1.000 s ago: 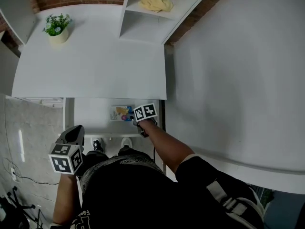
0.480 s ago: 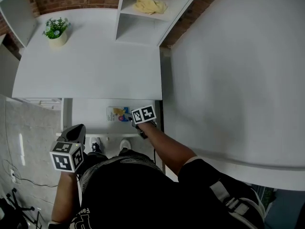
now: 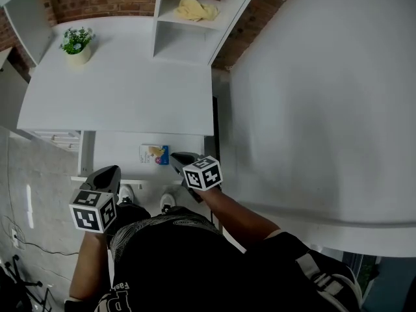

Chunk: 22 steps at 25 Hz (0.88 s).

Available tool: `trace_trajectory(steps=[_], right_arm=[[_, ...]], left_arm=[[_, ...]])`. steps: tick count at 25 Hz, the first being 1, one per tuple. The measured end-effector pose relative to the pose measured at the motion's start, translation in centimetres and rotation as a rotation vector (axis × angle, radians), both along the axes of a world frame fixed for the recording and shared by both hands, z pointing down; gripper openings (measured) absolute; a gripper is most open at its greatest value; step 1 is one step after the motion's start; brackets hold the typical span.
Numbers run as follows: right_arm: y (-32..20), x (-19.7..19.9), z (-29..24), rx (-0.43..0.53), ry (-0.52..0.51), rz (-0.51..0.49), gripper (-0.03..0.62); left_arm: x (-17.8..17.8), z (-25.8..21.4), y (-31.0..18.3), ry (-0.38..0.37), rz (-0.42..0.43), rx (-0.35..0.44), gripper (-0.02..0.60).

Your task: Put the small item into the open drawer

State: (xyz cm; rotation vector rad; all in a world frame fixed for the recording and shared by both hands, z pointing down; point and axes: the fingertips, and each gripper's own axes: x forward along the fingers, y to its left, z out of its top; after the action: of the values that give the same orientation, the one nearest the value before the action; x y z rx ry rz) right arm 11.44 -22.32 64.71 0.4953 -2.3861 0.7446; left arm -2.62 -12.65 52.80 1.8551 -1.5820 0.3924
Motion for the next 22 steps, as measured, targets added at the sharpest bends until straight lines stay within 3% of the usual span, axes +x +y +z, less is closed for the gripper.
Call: trace_trajectory(steps=[5,10,18,22], right_arm=[[2.7,2.2,-3.2,-0.035,-0.123,0.041,0.006],[5.3,2.2,-6.9,0.037,-0.193,0.023,0.005],[10.0,0.7,-8.9,0.118,-0.104,0.044,0.005],[14.1,-1.1,-10.7,0.119,-0.139,0.070,0.005]], left_arm=[[1.8,-0.3,0.6,0.004,0.016,0.028,0.018],[2.2,-0.4,1.0,0.008,0.043,0.046,0.018],[3.5,-2.1,4.1,0.036,0.165,0.082,0.018],[2.3,-2.8,7.8,0.047,0.210,0.089,0.018]])
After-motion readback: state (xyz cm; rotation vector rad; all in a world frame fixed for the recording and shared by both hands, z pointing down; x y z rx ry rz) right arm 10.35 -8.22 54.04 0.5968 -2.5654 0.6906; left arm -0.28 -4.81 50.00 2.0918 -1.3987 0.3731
